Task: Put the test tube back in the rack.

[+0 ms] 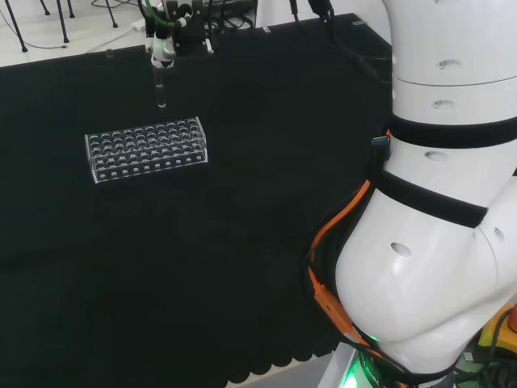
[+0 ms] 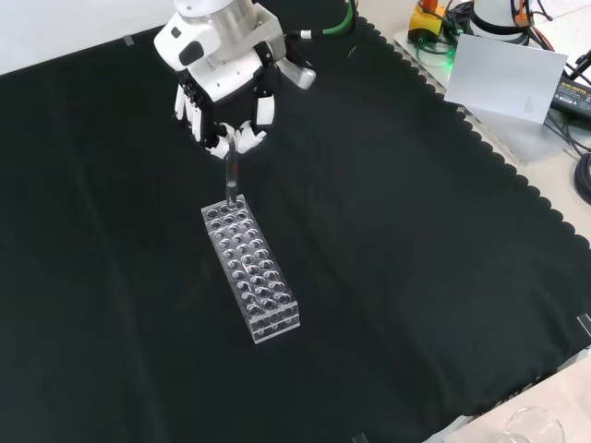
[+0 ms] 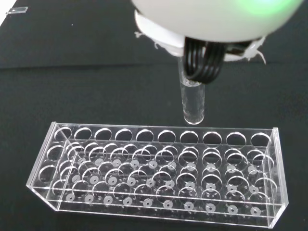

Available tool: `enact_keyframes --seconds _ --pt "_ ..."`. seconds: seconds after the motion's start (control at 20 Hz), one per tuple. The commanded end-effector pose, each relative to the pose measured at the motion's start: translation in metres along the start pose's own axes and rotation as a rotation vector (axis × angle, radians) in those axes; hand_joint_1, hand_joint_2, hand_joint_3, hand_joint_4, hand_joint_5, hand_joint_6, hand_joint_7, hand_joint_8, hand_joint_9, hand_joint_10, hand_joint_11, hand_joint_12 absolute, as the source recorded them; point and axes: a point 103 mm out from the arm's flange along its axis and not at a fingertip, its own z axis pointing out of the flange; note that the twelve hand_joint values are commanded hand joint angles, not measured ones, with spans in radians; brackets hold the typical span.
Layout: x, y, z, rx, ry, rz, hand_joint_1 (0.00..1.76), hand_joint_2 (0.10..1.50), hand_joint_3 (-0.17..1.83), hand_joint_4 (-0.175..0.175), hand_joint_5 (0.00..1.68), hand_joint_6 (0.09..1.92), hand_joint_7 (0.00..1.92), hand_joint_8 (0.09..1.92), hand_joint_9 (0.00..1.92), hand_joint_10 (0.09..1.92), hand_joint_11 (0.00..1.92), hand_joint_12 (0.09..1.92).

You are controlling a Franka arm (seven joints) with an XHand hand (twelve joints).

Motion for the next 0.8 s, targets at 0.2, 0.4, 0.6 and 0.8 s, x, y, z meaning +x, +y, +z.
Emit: enact_keyframes --seconds 0.2,0.4,0.6,0.8 --pt "-0.008 -0.008 0.006 0.042 -0.012 0.001 1.44 0.52 0.91 -0.175 1.22 0.83 1.36 0.87 1.2 0.79 0.9 1.21" --pt "0.006 -0.003 0.014 0.058 0.002 -0.006 1.44 0.52 0.91 -0.175 1.22 0.83 1.36 0.87 1.2 0.78 0.9 1.21" --pt "0.011 -0.006 0.018 0.072 0.019 -0.027 1.44 0.51 0.91 -0.175 1.22 0.83 1.36 0.87 1.2 0.78 0.9 1.21" --pt "0.017 -0.005 0.022 0.093 0.018 -0.041 1.44 0.51 0.91 -0.175 1.22 0.84 1.36 0.87 1.2 0.78 0.9 1.21"
